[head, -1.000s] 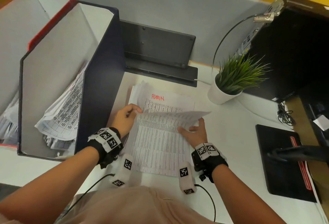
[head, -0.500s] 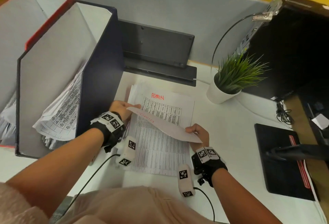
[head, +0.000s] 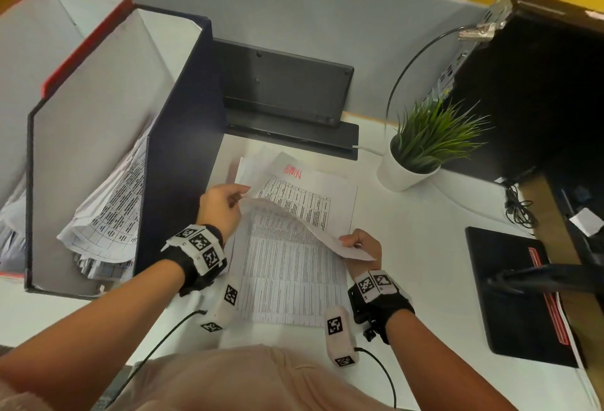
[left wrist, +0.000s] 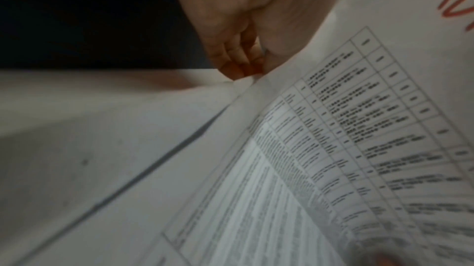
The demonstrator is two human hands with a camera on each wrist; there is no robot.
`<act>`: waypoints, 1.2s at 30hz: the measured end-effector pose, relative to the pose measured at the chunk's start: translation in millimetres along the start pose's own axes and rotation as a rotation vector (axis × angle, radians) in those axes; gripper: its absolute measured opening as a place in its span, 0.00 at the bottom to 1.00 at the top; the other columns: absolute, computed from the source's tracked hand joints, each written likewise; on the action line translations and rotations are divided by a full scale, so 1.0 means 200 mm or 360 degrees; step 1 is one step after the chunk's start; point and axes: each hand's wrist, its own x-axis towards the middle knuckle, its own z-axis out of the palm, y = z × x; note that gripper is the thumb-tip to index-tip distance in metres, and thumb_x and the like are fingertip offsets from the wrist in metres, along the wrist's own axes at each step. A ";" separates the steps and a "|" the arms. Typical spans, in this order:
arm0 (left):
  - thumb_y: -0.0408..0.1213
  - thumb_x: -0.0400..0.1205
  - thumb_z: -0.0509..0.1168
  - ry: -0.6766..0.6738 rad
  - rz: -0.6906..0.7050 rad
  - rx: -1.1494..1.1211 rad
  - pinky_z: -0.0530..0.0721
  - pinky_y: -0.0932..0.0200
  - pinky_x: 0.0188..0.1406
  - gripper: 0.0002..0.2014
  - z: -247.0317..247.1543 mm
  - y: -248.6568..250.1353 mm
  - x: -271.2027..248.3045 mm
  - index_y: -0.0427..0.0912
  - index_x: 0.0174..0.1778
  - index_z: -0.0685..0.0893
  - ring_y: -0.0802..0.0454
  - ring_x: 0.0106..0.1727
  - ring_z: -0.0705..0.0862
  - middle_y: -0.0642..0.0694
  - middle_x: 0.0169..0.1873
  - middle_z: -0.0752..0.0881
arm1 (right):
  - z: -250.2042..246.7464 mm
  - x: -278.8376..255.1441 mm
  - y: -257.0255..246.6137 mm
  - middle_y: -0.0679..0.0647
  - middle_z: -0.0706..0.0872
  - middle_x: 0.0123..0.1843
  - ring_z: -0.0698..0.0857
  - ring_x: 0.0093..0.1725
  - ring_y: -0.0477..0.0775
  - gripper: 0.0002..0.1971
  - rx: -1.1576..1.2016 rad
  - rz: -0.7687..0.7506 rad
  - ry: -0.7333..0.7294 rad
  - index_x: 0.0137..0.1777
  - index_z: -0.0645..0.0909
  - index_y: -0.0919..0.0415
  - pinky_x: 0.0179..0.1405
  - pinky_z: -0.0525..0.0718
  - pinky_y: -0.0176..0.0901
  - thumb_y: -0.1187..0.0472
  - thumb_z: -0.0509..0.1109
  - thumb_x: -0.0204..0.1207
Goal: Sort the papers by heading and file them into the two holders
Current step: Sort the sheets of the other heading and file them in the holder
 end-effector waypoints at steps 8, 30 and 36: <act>0.34 0.83 0.61 -0.0149 -0.0191 -0.0640 0.83 0.51 0.56 0.07 -0.01 0.02 -0.03 0.47 0.47 0.83 0.48 0.52 0.86 0.45 0.47 0.88 | 0.00 -0.03 -0.03 0.66 0.86 0.50 0.85 0.46 0.62 0.23 -0.0299 -0.0081 0.0003 0.56 0.76 0.71 0.44 0.87 0.53 0.71 0.81 0.62; 0.40 0.65 0.81 -0.0370 -0.0666 0.0158 0.79 0.62 0.24 0.17 -0.02 0.07 0.06 0.31 0.40 0.87 0.46 0.36 0.86 0.41 0.35 0.86 | -0.02 -0.03 -0.07 0.51 0.72 0.13 0.75 0.13 0.50 0.14 0.0526 0.0455 -0.0021 0.06 0.67 0.59 0.14 0.74 0.30 0.75 0.62 0.44; 0.36 0.72 0.75 -0.0448 -0.0418 0.0235 0.85 0.54 0.40 0.10 -0.03 0.05 0.05 0.36 0.30 0.85 0.43 0.39 0.86 0.41 0.31 0.86 | -0.04 0.01 -0.04 0.50 0.75 0.17 0.72 0.26 0.55 0.25 0.0359 0.0312 -0.0057 0.10 0.73 0.59 0.14 0.73 0.27 0.82 0.61 0.63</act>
